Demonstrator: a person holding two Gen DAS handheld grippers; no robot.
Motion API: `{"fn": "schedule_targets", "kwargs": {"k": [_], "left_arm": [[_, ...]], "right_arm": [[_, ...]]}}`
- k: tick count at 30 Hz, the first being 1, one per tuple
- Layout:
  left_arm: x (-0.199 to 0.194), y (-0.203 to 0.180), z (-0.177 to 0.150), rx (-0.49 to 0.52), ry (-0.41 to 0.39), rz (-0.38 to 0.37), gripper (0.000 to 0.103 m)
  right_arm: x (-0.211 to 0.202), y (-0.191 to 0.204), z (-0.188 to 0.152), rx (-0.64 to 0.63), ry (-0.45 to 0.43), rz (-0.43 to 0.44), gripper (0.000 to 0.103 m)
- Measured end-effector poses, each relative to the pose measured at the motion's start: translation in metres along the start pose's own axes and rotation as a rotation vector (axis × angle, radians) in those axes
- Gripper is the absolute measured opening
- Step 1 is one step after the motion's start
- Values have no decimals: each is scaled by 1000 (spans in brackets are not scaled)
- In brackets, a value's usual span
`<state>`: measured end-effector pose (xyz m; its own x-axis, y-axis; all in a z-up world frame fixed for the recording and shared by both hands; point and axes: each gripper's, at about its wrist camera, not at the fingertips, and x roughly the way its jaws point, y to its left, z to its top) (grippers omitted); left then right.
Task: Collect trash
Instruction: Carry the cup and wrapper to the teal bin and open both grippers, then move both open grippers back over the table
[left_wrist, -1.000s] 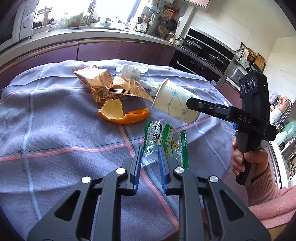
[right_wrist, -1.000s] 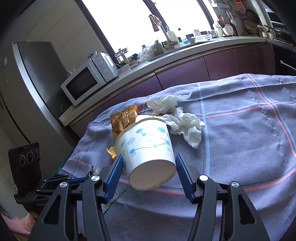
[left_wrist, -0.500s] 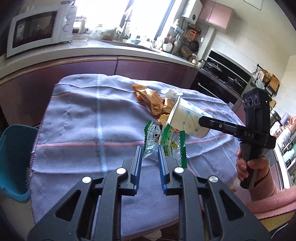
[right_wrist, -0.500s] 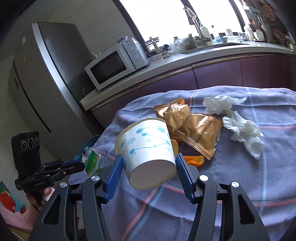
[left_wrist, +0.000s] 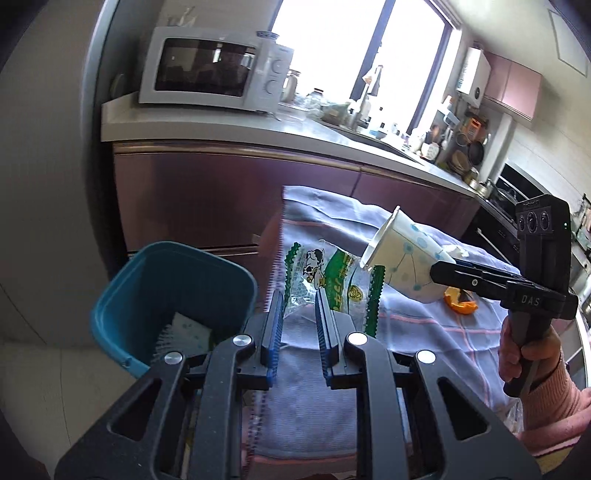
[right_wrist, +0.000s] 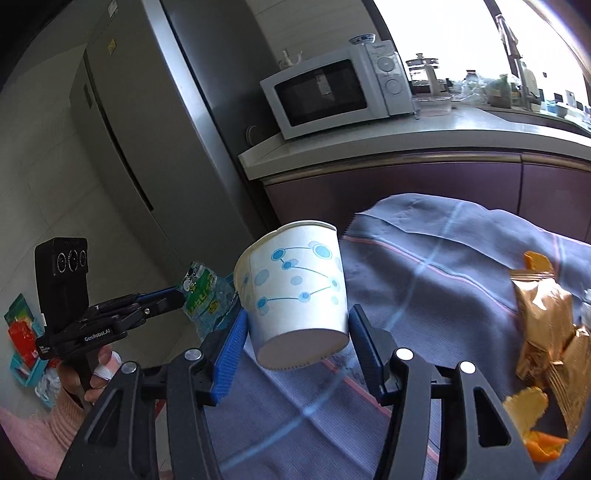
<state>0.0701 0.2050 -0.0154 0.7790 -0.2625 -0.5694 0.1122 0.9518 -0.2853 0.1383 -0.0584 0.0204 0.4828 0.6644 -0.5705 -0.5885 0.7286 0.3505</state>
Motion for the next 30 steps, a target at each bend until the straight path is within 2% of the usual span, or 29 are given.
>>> {"fn": "schedule_targets", "kwargs": {"k": [7,16,23,28,30], "left_arm": [[-4,64,1,-78,-2,102,18],[22,113,-2,-141,47,182,17],[50,119,-7,-162,86,213,15],[60,116,-12,-153,93,212,16],[58,109,-12,-146,82,202,21]], "right_arm": [[54,30,20,-59,74,41,51],[123,53,31,-120,188,33,47],[163,60,27,-129,263,11,46],[156,56,22,-123,261,22,46],[148,53,21,-116,250,24,46]]}}
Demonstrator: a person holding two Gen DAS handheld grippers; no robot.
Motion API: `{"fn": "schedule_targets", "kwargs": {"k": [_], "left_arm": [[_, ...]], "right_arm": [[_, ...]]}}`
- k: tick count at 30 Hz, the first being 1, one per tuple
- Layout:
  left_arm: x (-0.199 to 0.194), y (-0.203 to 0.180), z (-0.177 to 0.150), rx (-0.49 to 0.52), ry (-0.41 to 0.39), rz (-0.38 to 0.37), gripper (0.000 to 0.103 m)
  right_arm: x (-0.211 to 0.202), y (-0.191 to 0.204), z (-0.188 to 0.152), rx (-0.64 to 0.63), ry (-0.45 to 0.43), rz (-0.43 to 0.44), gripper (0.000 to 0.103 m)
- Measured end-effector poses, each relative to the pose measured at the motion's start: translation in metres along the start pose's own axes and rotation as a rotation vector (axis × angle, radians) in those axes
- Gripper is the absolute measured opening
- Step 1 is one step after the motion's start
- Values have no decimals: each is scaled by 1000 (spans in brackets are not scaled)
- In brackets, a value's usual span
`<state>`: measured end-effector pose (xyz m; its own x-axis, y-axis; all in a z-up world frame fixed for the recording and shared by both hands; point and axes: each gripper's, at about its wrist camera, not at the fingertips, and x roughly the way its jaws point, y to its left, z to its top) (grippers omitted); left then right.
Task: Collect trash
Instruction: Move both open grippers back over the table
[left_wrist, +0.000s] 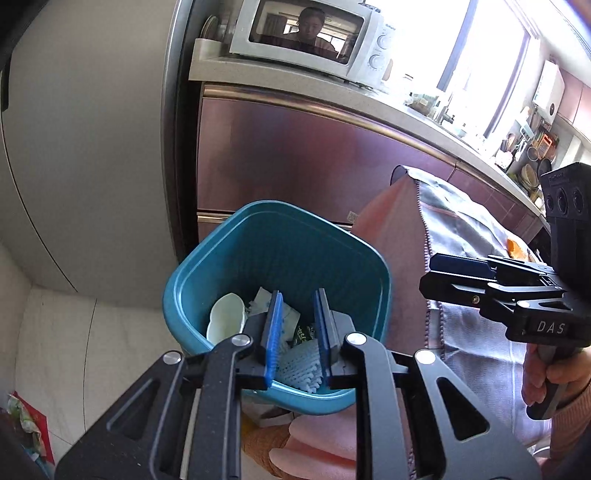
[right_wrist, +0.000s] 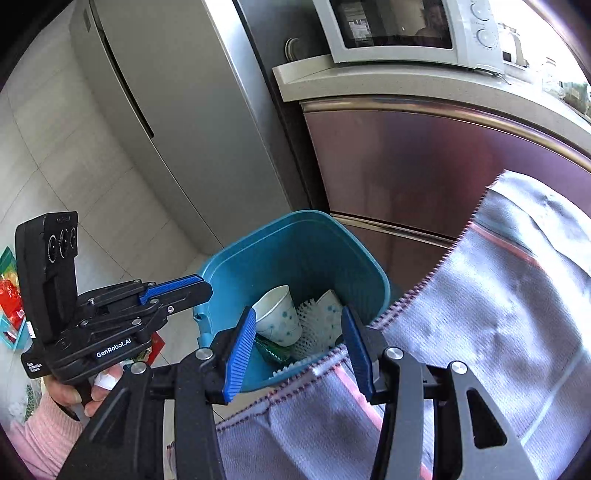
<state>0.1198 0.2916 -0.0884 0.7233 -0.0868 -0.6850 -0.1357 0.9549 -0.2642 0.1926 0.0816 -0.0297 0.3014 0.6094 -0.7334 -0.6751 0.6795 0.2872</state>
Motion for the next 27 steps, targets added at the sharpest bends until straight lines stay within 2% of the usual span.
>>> {"fn": "schedule_targets", "kwargs": {"k": [7,9,15,20,27], "left_arm": [[-21,-30,-3,58,-67,-52,36],[-27,-47,-3,96,-89,-70,41],[-42,-102,-7,199,-126,-162,48],[-38,-144,-17,247,-107,-258,50],[-21,-206,-36,306,-40,-360,50]], "right_arm": [[-32,-5,-14,-10,-64,-7,48],[-43,-7,-19,-10,-84,-5,49],[-86,-14,-39,-3,-151,-37,53],[-123,-32,-65,43,-192,-96,54],[-172,-75,-111,158,-237,-197,54]]}}
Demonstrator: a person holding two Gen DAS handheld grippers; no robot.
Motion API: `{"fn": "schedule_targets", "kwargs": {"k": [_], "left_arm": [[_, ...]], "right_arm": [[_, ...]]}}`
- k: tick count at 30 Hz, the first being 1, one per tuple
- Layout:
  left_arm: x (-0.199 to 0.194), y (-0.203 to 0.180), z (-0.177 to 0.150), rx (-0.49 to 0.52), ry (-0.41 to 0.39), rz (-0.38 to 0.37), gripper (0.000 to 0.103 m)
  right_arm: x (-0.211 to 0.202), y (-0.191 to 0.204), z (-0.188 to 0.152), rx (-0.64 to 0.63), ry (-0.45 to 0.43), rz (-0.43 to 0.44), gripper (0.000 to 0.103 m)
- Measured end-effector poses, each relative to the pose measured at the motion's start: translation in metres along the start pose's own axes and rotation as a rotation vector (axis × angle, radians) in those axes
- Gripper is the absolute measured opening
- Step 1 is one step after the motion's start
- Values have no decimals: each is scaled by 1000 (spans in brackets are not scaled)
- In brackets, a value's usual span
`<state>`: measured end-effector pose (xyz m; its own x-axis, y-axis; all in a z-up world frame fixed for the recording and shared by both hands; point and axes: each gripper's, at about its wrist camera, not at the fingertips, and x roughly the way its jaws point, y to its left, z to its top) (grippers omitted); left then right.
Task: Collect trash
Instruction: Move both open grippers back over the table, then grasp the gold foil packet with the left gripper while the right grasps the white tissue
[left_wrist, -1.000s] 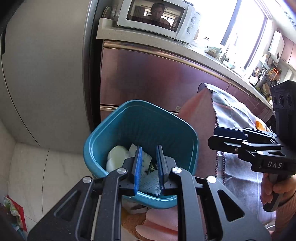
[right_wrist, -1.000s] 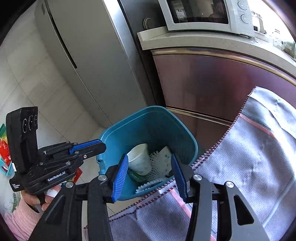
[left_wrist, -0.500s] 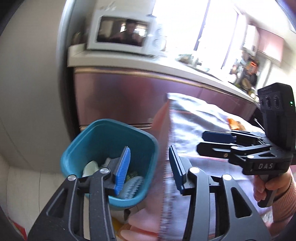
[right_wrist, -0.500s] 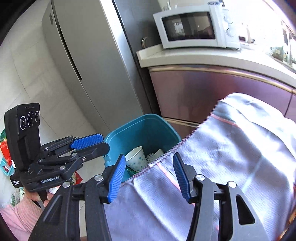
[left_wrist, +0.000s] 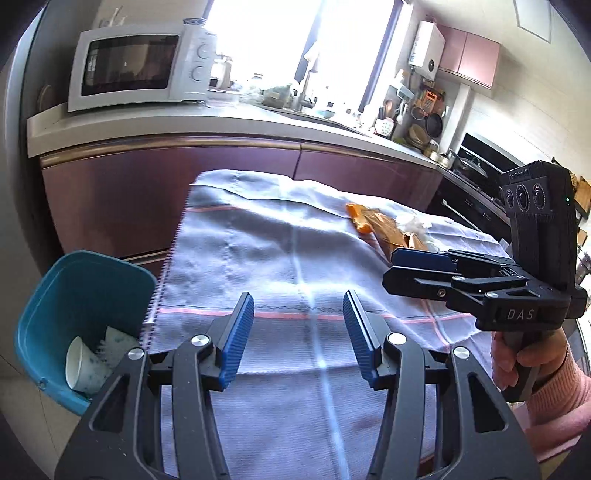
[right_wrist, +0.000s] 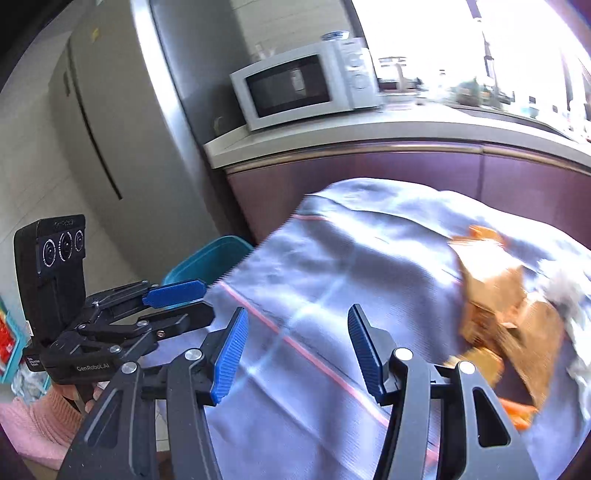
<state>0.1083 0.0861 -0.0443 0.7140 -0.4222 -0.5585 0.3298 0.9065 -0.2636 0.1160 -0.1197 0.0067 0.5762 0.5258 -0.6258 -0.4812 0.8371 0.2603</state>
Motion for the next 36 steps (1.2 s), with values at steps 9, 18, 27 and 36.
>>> {"fn": "schedule_targets", "kwargs": {"k": [9,18,27,36], "left_arm": [[45,-50,11,57,67,-86,50],[102,-87,34,72,133,-134,50],[150,-95,54,43,179,-131,50],[188,-100,69,28,228,-145,49]], "right_arm": [[-61,-93,-28,165,-72,-217,54],[-99,-179,-43,299,-113,-440,58],[-76,-211,-49,339,-38,-442,61],[-61,-211,-42,340,-21,-418,61]]}}
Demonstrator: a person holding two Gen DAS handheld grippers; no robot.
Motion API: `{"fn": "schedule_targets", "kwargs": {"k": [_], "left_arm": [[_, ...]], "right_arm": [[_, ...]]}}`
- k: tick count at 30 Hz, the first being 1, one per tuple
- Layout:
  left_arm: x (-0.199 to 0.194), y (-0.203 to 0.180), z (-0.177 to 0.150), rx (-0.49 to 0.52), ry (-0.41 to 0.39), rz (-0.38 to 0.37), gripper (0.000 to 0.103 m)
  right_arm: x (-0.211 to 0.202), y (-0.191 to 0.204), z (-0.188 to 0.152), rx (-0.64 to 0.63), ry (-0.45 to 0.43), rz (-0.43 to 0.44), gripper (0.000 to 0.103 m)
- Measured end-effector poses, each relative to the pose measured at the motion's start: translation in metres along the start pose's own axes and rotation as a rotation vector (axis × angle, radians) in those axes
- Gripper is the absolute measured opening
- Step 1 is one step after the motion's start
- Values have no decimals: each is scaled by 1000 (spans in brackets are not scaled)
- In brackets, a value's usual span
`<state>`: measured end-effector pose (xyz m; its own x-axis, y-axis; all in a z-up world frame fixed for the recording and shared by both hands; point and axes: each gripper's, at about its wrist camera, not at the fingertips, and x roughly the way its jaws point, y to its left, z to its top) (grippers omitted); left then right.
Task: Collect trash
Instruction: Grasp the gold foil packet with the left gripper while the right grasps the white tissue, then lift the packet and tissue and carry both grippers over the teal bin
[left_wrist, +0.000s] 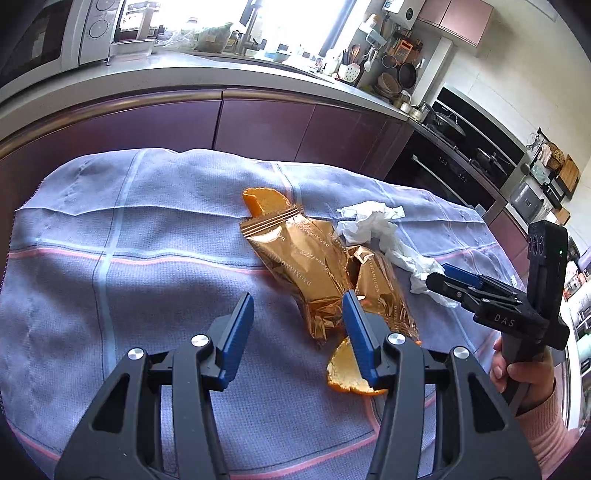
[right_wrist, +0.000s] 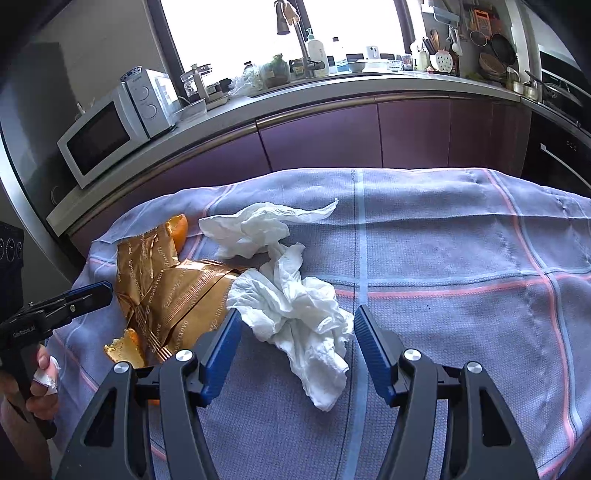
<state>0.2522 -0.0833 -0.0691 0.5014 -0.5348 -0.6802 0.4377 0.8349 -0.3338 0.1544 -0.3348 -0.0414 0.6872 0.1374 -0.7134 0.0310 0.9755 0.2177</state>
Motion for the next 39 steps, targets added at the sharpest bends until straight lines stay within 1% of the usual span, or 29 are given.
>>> {"fn": "schedule_targets", "kwargs": {"k": [2,3,4,5,6,7,9,12,17,24,31,39], "left_arm": [[7,-1,3,-4,13,-9,48],[10,-1,4,-9,19,-14,43],[13,-1,5,-13,27,-21,40],[15,-2,4,-18,32,-26,34],[17,-1,4,-23,37,-35,31],[19,-2,3,-26,37,-38,28],[19,-2,3,-29,33,-47,23],[16,-4,3,-26,27,-51,20],[5,-8,-1,-12,4,-56,15],[-23,-7,-5,5,-48,-41,12],[-61,5,-11,-8,-106,-28,11],[-99,15,-27,-17,-151,-11,11]], "right_arm": [[3,2,0,-7,7,-1,61],[4,3,0,-14,11,-5,60],[3,3,-1,-17,13,-7,58],[3,3,-1,-18,15,-3,52],[3,2,-1,-19,18,-2,46],[3,1,-1,-20,19,-2,43],[3,-1,-2,-15,24,6,29],[0,-4,-4,-14,20,9,18],[-8,-5,-6,-7,7,26,8],[-23,-1,-8,-10,-28,38,6],[-41,-1,-7,-2,-68,58,6],[-63,12,-8,-6,-112,95,6]]}}
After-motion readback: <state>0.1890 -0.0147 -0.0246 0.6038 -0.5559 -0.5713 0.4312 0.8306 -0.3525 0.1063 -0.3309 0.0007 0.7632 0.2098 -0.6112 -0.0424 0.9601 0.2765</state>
